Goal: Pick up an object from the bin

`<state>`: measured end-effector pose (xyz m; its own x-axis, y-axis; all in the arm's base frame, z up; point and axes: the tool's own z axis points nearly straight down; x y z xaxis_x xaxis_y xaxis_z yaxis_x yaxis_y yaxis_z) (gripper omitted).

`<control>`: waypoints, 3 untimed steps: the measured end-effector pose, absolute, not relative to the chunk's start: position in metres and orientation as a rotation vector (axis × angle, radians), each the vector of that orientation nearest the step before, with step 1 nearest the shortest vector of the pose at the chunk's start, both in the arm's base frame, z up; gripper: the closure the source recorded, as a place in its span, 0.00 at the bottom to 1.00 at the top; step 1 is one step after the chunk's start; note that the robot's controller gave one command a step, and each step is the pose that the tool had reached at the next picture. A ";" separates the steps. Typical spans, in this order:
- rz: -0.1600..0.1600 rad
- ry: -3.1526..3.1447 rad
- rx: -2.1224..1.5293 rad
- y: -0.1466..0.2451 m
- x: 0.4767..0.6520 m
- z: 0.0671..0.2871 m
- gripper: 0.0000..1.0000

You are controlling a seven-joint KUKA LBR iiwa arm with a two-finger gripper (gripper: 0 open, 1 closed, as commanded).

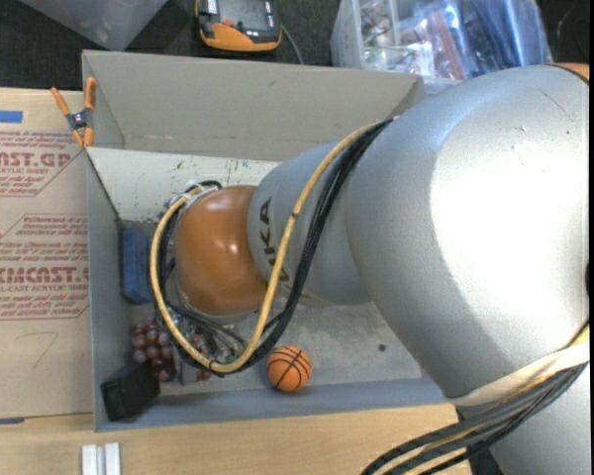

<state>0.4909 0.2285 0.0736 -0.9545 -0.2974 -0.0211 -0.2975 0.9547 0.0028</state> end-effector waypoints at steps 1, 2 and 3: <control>0.009 3.086 -0.470 0.228 0.491 0.074 1.00; 0.019 3.071 -0.516 0.222 0.496 0.073 1.00; 0.013 3.064 -0.505 0.228 0.490 0.073 1.00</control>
Offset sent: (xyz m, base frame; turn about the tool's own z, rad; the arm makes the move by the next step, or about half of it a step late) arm 0.0037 -0.0101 -0.0036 -0.0312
